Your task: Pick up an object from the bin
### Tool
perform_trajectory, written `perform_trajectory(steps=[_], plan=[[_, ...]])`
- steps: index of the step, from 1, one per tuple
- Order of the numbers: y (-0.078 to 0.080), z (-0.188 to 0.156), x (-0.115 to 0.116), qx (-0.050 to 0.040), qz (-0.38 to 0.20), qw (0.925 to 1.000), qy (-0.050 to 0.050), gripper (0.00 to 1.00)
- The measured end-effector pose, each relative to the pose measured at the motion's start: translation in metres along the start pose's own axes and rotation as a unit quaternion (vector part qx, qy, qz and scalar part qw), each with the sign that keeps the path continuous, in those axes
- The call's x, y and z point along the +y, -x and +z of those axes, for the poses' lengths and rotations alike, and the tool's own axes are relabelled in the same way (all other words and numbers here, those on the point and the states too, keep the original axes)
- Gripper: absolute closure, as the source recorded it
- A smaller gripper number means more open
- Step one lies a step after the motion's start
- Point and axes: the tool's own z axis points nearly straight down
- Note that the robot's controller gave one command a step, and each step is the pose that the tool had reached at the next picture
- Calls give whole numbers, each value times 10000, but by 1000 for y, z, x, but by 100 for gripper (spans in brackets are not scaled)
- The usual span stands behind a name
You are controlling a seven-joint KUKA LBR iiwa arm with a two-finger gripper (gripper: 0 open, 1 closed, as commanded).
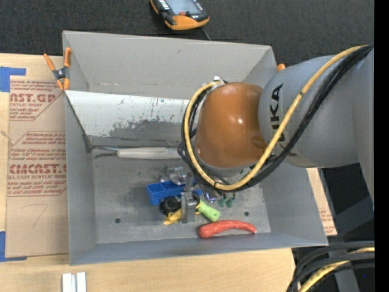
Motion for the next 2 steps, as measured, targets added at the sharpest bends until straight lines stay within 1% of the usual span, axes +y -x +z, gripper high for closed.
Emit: perform_trajectory(steps=[1,2], plan=[[-2,102,10,17,67,10000,9,100],[7,7,12,-15,28,10000,2,100]])
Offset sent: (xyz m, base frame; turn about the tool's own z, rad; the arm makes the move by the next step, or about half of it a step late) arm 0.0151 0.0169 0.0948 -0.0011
